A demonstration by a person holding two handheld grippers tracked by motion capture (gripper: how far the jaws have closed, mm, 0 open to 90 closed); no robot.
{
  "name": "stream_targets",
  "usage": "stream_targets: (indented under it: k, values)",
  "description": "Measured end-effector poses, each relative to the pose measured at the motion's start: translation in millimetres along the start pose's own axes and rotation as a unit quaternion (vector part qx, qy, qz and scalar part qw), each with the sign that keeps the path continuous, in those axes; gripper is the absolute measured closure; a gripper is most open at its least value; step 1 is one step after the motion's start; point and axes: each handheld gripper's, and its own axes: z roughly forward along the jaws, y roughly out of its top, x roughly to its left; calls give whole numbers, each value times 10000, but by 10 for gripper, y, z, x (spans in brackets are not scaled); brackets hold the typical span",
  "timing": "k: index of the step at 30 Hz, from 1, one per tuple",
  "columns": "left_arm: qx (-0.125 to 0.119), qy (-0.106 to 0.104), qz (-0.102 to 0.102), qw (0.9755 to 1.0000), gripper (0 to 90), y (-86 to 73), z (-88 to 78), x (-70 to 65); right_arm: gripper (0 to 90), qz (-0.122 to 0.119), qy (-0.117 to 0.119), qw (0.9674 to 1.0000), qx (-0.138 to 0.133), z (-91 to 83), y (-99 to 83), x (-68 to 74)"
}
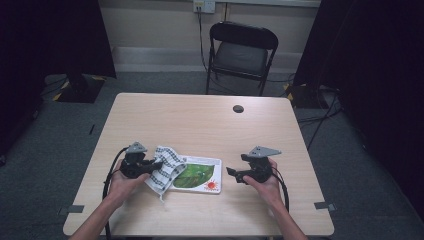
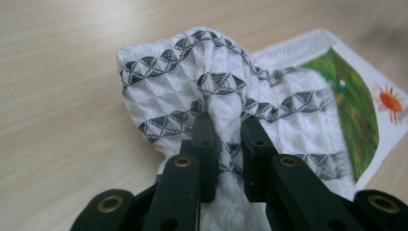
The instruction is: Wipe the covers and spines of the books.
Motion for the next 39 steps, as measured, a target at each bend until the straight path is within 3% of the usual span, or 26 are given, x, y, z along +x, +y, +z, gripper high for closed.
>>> stream_targets:
  k: [3, 6, 10, 12, 14, 20, 21, 23, 27, 31, 37, 39]
  values:
    - [-128, 55, 28, 9999, 796, 17, -91, 24, 176, 20, -1, 10000, 36, 14, -8, -7]
    - [20, 193, 80, 9998, 796, -46, -131, 91, 176, 16, -11, 10000, 52, 23, -9, -1]
    - [-101, 360, -125, 9992, 795, -76, -237, 223, 176, -9, -6, 10000, 62, 27, -6, 8]
    - [-248, 404, -385, 9981, 793, -84, -272, 302, 176, -13, 0, 10000, 60, 26, -6, 8]
    - [-191, 616, -306, 9974, 794, -96, -280, 359, 176, -4, 0, 10000, 71, 29, -9, 7]
    - [60, 840, -317, 9959, 792, -163, -278, 498, 176, 13, -9, 10000, 88, 23, -17, -6]
    - [107, 915, -209, 9955, 789, -181, -293, 510, 176, 11, -10, 10000, 91, 23, -20, -11]
    - [109, 871, -307, 9957, 787, -222, -333, 543, 176, 30, -18, 10000, 90, 20, -25, -16]
    - [213, 1027, -475, 9933, 785, -286, -332, 616, 177, 20, -16, 9999, 119, 37, -24, -14]
    - [413, 1140, -431, 9917, 777, -334, -279, 632, 186, -17, -6, 9999, 144, 41, -18, 8]
    - [475, 1217, -308, 9909, 748, -342, -266, 630, 194, 39, 9, 9999, 156, 36, -22, -3]
    - [445, 1298, -389, 9898, 714, -339, -257, 621, 198, 22, 6, 9999, 162, 39, -22, -2]
